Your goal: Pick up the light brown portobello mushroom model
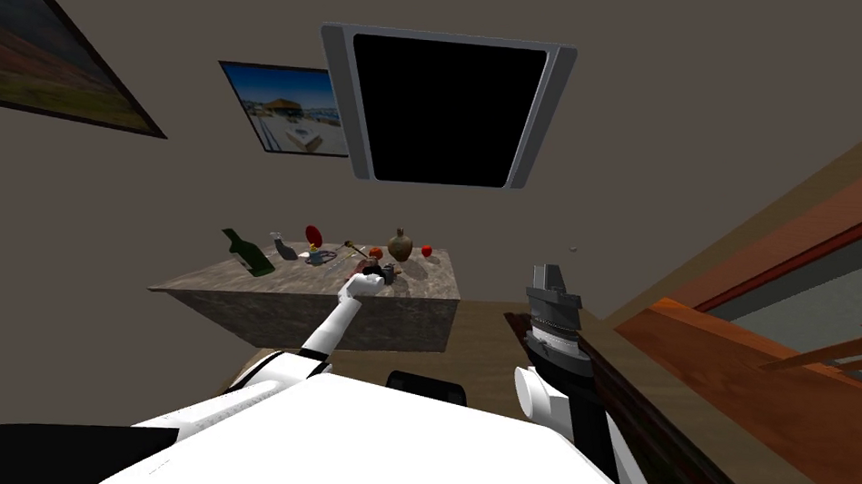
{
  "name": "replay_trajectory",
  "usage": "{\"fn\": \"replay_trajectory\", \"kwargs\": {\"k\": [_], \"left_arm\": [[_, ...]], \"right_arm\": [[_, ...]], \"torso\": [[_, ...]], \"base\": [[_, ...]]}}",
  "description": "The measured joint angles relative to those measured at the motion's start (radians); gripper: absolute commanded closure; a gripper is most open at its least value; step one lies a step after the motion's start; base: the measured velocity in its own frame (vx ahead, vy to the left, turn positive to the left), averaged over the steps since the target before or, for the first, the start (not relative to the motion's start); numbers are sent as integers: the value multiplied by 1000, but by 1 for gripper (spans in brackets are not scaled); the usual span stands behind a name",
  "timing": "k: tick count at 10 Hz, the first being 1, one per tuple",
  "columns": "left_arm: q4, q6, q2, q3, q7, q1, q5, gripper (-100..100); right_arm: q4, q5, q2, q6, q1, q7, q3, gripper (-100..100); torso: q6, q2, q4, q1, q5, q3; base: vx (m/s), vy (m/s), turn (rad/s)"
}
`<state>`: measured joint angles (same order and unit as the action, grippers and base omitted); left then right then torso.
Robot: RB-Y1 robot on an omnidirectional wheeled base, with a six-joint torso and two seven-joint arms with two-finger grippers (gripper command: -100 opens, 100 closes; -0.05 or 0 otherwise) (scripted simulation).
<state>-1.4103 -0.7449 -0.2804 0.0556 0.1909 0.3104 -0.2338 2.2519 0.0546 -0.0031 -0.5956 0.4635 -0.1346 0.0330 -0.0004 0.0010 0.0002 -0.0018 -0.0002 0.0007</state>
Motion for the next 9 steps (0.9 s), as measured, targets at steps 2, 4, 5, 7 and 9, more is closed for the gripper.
{"fn": "replay_trajectory", "kwargs": {"k": [2, 4, 5, 7, 9], "left_arm": [[67, 28, 10, 7, -29, 59, -13, -100], [113, 24, 11, 9, -32, 78, -14, -100], [137, 34, 12, 14, -48, 105, -26, -100], [218, 62, 13, 18, -71, 155, -39, -100], [276, 76, 11, 28, -102, 210, -65, -100]], "right_arm": [[0, 0, 0, 0, 0, 0, 0, 0], [0, 0, 0, 0, 0, 0, 0, 0], [0, 0, 0, 0, 0, 0, 0, 0], [0, 0, 0, 0, 0, 0, 0, 0], [0, 0, 0, 0, 0, 0, 0, 0]], "torso": [[0, 1, 0, 0, 0, 1], [0, -1, 0, 0, 0, -1], [0, 0, 0, 0, 0, 0], [0, 0, 0, 0, 0, 0], [0, 1, 0, 0, 0, 1]], "base": [[-43, -16, 32], [-21, -16, 61], [-51, -24, 76], [-37, -13, 58], [-41, -18, 23]]}}
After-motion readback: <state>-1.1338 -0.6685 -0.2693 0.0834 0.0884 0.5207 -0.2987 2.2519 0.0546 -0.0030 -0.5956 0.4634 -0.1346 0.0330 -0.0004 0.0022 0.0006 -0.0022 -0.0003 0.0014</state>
